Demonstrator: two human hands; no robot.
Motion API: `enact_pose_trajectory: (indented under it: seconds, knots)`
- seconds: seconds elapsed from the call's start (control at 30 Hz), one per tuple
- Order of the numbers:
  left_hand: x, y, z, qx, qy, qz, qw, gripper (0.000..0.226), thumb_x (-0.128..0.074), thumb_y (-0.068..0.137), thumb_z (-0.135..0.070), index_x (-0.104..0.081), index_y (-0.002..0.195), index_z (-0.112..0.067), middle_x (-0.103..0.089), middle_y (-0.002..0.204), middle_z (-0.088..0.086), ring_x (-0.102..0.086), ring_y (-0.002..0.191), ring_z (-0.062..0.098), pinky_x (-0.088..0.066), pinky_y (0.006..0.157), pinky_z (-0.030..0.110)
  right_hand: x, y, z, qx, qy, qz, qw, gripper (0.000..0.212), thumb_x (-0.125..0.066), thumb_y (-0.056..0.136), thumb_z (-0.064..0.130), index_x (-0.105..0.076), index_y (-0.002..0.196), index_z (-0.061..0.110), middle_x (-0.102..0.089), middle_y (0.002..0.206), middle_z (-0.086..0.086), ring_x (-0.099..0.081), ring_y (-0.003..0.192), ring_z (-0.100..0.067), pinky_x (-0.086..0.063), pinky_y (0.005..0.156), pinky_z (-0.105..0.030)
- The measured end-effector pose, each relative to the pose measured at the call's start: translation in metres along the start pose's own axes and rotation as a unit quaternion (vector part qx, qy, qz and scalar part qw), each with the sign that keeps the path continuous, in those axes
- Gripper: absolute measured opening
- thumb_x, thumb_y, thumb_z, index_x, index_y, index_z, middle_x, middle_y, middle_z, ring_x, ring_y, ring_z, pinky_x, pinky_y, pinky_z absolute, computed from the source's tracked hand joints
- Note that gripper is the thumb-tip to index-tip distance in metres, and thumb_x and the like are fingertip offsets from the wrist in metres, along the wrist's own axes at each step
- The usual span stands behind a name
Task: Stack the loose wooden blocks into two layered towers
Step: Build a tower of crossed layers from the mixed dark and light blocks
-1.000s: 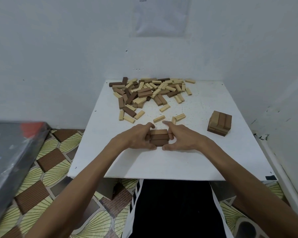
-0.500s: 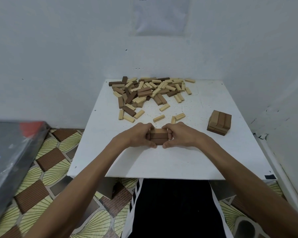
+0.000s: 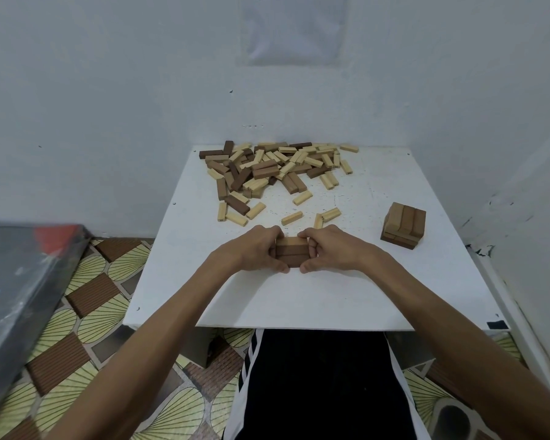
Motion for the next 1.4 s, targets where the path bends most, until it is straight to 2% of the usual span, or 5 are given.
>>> enact_pose_trajectory:
  seconds: [0.17, 0.33, 0.67, 0.93, 1.4]
  knots:
    - [0.005, 0.001, 0.0, -0.016, 0.023, -0.054, 0.998, 0.074, -0.089, 0.07, -0.051, -0.065, 0.132, -0.018, -0.048, 0.118, 0.003, -0.048, 0.102, 0.02, -0.045, 0.086, 0.033, 0.001, 0.001, 0.001, 0.023, -0.037, -0.017, 0.999, 0.074, -0.085, 0.081, 0.043, -0.054, 0.142, 0.016, -0.044, 0.114, 0.003, -0.044, 0.093, -0.005, -0.037, 0.079, -0.024]
    - [0.003, 0.003, 0.001, -0.027, 0.039, -0.06, 0.997, 0.08, -0.086, 0.072, -0.054, -0.062, 0.139, -0.015, -0.051, 0.121, 0.004, -0.044, 0.097, 0.017, -0.036, 0.078, 0.029, -0.001, -0.001, -0.001, 0.033, -0.042, -0.026, 0.998, 0.082, -0.084, 0.082, 0.045, -0.049, 0.148, 0.013, -0.04, 0.126, 0.002, -0.042, 0.113, -0.015, -0.039, 0.093, -0.028]
    - [0.007, -0.004, 0.003, -0.079, -0.006, -0.106, 0.991, 0.094, -0.09, 0.068, -0.052, -0.05, 0.147, -0.022, -0.061, 0.117, -0.005, -0.049, 0.092, 0.013, -0.038, 0.079, 0.029, 0.002, -0.004, -0.01, 0.058, -0.012, -0.062, 0.996, 0.108, -0.083, 0.075, 0.058, -0.011, 0.155, 0.06, -0.052, 0.119, 0.016, -0.05, 0.098, -0.008, -0.044, 0.084, -0.027]
    - [0.007, -0.012, 0.003, -0.11, -0.072, -0.147, 0.98, 0.082, -0.086, 0.065, -0.058, -0.048, 0.132, -0.03, -0.056, 0.115, -0.017, -0.044, 0.102, -0.006, -0.037, 0.082, 0.022, 0.01, -0.016, -0.012, 0.083, -0.016, -0.099, 0.991, 0.1, -0.081, 0.078, 0.057, -0.02, 0.157, 0.051, -0.05, 0.121, 0.022, -0.042, 0.104, 0.011, -0.036, 0.085, -0.02]
    - [0.042, 0.063, -0.104, -0.226, -0.016, -0.112, 0.967, 0.078, -0.085, 0.068, -0.056, -0.043, 0.127, -0.028, -0.057, 0.114, -0.017, -0.046, 0.098, 0.009, -0.042, 0.081, 0.032, 0.104, -0.075, -0.067, -0.012, -0.064, -0.179, 0.982, 0.099, -0.079, 0.074, 0.066, -0.021, 0.154, 0.054, -0.049, 0.124, 0.028, -0.039, 0.107, 0.0, -0.044, 0.082, -0.032]
Point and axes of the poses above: each hand's wrist, its own y-axis towards the middle knuckle, its own x-axis out of the back of the hand, z = x × y, the point moved 7 cm from there along y, towards the middle knuckle
